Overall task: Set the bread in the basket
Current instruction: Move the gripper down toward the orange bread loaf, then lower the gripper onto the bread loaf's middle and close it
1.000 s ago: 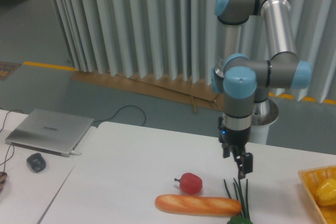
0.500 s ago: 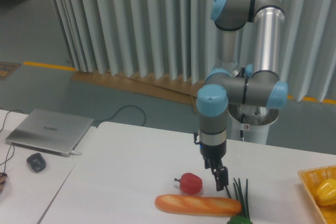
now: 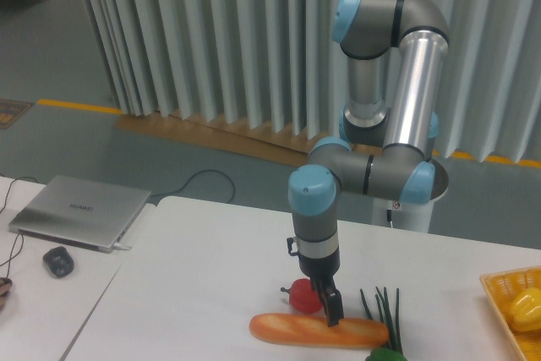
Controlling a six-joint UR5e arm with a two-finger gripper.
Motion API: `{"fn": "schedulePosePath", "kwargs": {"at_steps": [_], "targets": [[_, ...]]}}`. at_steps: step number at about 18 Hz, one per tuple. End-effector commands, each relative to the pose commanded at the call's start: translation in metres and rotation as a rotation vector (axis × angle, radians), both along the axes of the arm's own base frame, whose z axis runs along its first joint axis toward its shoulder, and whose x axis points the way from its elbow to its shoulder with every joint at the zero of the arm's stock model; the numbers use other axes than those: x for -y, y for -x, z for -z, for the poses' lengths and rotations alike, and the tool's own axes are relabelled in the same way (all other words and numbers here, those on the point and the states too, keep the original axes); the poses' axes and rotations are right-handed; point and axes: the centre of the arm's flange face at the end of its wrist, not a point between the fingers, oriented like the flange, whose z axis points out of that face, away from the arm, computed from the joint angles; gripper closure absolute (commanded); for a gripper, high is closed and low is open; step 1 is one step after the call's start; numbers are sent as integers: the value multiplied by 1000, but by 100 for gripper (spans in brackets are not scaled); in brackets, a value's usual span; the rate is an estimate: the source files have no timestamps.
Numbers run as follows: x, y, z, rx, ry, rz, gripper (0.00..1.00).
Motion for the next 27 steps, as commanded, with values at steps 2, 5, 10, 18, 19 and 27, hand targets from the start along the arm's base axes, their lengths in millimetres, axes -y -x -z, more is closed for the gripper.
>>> {"fn": "schedulePosePath", "kwargs": {"at_steps": [2, 5, 10, 18, 19, 27], "targets": [[-3, 5, 6, -5, -9, -3, 0], [-4, 8, 15, -2, 0, -5, 0], [0, 7, 17, -9, 10, -10, 0], [21, -8, 32, -21, 63, -35, 0], [20, -10, 37, -24, 73, -31, 0], [8, -5, 56, -46, 76, -26, 0]]}}
